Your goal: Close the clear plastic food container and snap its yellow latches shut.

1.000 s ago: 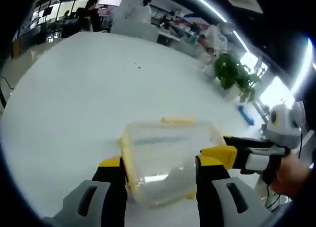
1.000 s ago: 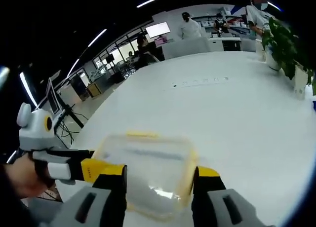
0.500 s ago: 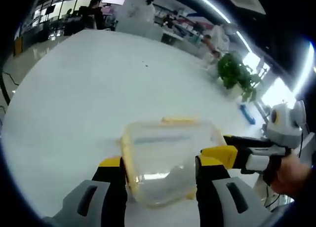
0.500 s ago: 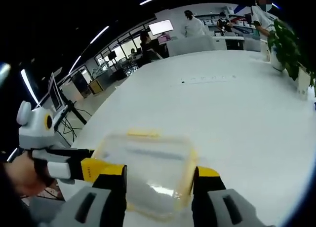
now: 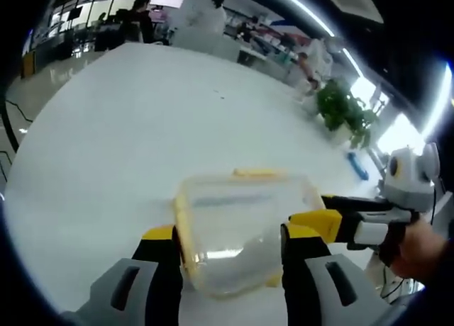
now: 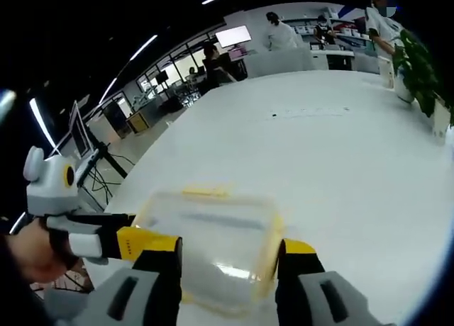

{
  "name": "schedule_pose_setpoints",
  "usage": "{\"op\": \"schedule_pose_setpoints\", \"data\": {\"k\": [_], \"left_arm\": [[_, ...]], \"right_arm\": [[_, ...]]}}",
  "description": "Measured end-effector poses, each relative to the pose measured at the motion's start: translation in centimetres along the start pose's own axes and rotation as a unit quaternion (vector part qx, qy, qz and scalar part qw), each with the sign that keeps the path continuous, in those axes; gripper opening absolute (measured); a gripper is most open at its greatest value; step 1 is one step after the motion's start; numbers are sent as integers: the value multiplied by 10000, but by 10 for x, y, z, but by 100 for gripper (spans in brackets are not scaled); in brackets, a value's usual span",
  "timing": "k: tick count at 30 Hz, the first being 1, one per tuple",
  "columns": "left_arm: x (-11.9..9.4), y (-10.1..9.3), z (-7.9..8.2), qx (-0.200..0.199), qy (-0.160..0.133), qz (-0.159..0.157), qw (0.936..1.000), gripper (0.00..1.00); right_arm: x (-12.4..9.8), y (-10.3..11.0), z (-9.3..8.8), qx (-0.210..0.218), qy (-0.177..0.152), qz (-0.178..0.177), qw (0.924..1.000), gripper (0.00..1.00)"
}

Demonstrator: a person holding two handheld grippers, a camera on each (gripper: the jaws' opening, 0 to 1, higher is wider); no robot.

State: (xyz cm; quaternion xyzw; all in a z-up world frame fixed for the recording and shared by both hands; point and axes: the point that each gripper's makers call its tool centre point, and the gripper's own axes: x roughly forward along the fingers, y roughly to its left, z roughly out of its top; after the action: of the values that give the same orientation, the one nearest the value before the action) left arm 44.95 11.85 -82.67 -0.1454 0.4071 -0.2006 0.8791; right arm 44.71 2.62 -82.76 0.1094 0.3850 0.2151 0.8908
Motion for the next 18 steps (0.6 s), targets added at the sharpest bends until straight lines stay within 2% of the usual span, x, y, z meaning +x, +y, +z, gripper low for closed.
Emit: {"op": "schedule_pose_setpoints", "data": {"k": [18], "left_arm": [[-7, 38, 18, -56, -32, 69, 10000, 55]], "right_arm": [[31, 28, 15, -99, 103, 101, 9998, 52]]}}
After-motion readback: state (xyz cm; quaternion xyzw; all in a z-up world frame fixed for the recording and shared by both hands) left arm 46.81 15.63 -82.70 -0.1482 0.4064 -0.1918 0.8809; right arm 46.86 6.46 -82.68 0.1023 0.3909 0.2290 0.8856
